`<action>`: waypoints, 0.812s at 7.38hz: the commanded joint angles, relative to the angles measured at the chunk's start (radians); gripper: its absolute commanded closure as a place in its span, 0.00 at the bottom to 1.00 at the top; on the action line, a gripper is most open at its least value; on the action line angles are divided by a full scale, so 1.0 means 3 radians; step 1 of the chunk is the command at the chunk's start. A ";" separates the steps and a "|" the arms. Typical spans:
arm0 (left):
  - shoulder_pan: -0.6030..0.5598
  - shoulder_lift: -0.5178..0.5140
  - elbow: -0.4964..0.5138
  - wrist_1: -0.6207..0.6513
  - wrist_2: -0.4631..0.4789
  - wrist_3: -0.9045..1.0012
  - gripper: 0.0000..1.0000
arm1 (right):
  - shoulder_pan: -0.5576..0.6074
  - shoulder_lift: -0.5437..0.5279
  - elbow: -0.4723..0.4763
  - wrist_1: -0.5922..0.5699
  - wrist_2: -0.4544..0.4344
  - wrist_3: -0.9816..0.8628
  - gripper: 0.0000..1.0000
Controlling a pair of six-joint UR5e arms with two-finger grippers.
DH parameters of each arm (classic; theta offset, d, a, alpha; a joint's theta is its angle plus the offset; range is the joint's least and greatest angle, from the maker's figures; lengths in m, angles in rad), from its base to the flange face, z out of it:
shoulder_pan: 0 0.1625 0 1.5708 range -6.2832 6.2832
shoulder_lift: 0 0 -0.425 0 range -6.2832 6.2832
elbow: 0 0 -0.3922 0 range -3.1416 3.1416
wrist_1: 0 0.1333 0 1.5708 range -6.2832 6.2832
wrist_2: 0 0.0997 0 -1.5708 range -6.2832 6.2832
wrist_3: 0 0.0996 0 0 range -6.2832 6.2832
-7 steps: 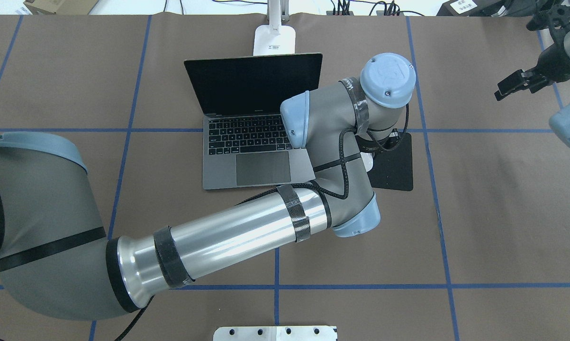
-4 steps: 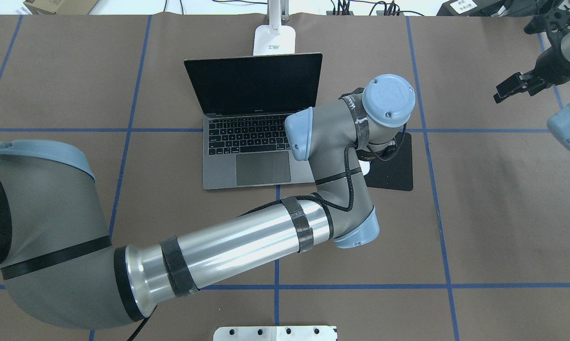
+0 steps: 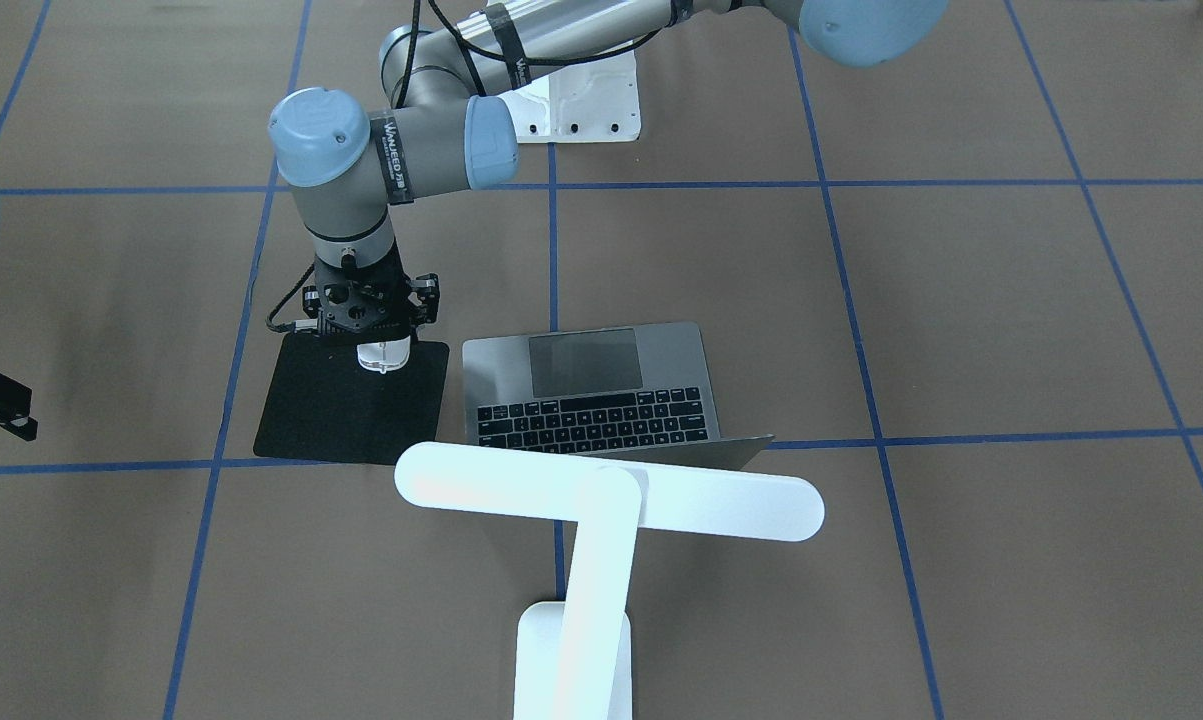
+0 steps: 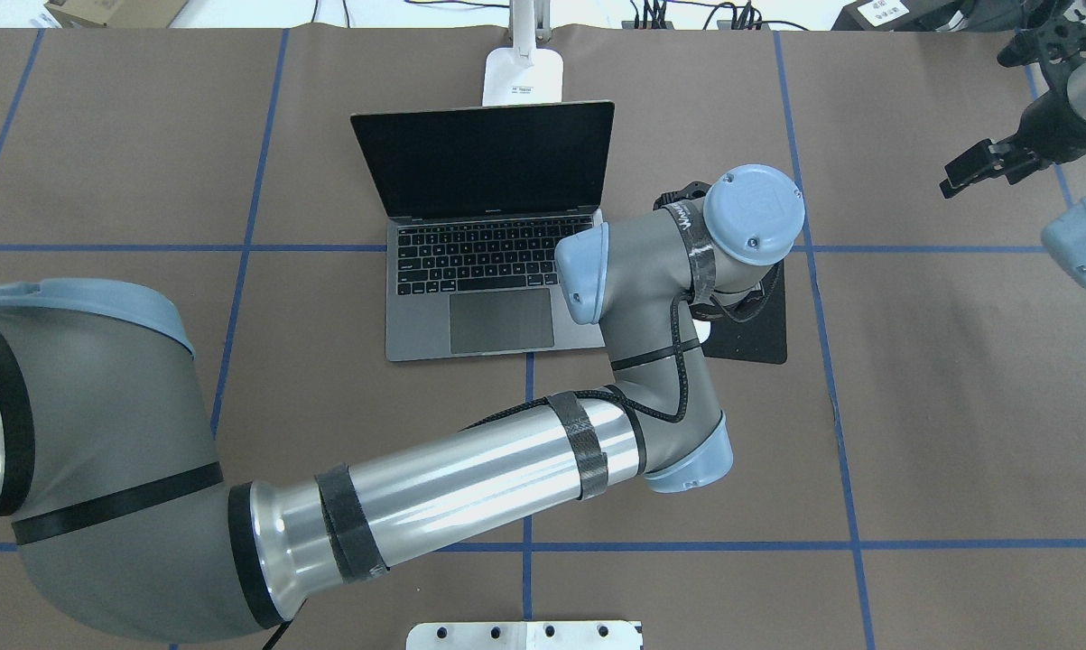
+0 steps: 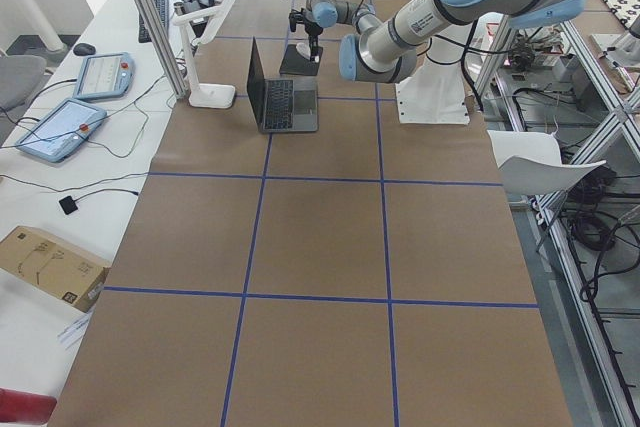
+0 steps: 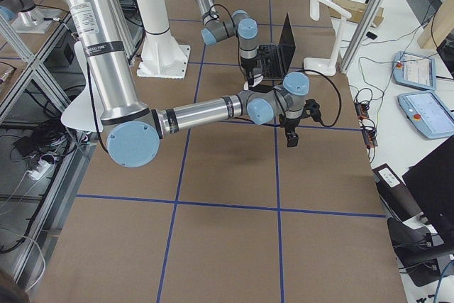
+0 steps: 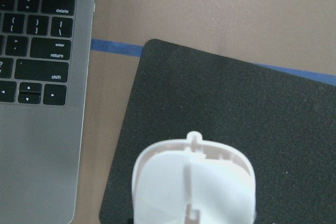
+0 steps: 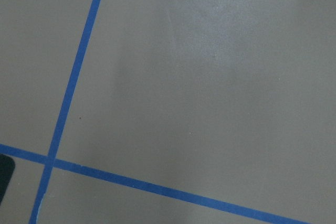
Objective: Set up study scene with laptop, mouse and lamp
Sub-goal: 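Move the white mouse with the left gripper over the dark mouse pad, then lower the white mouse onto the mouse pad and open the left gripper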
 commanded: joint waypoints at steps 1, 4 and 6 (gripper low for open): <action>0.0010 -0.0012 0.0072 -0.0107 0.0071 0.0000 0.34 | -0.0002 0.0000 -0.0007 0.0000 0.0001 0.0000 0.00; 0.0010 -0.0022 0.0113 -0.0149 0.0112 0.0000 0.34 | -0.0002 -0.0005 -0.0027 0.0000 0.0001 -0.0005 0.00; 0.0010 -0.0022 0.0113 -0.0149 0.0112 0.0000 0.34 | -0.0002 0.0000 -0.0033 0.0000 0.0001 -0.0006 0.00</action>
